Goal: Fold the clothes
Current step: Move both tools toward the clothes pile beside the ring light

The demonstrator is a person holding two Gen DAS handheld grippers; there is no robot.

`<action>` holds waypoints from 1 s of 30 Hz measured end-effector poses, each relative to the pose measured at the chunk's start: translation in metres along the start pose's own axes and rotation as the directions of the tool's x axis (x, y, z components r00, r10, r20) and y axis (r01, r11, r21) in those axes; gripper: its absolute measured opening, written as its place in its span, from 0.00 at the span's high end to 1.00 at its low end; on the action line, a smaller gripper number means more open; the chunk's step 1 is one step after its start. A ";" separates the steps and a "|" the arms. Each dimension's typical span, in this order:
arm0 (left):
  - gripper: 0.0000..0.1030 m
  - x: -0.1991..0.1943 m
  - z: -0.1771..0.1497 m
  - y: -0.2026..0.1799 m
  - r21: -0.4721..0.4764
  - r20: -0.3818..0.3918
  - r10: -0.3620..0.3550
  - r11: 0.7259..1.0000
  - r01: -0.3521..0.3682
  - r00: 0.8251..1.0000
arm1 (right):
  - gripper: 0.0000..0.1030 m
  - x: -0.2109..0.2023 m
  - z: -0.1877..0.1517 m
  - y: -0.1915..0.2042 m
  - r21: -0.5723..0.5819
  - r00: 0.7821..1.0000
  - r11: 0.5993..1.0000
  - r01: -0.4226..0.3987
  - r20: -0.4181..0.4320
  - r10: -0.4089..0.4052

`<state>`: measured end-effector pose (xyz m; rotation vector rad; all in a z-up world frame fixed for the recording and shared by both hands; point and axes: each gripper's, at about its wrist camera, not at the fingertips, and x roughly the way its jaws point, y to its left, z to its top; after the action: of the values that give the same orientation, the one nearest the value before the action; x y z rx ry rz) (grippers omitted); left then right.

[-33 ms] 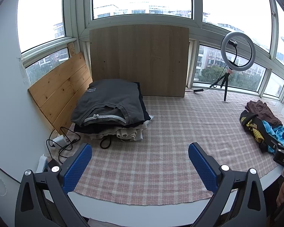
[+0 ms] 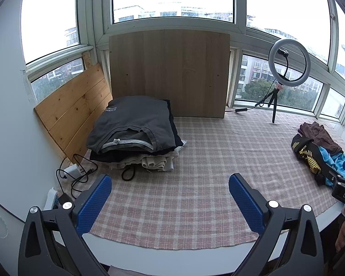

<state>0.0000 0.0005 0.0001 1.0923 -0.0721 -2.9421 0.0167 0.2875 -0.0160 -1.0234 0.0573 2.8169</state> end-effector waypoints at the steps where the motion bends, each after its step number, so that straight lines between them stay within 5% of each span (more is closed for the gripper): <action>1: 0.01 0.000 0.000 -0.001 0.005 0.001 -0.001 1.000 0.001 1.000 | 0.00 0.000 0.000 0.000 -0.001 1.000 1.000 0.002 0.002 -0.002; 16: 0.01 0.014 -0.003 0.005 -0.025 -0.014 -0.078 0.997 0.078 0.997 | 0.00 -0.003 -0.005 -0.003 0.021 0.999 0.999 0.043 0.014 -0.043; 30: 0.01 0.039 0.001 -0.047 0.112 -0.054 -0.211 0.970 0.216 0.976 | 0.00 -0.018 -0.034 -0.053 0.162 0.989 0.976 0.147 -0.016 -0.146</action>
<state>-0.0293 0.0472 -0.0266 1.2517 -0.1382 -3.1385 0.0596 0.3346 -0.0304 -0.9553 0.2008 2.6279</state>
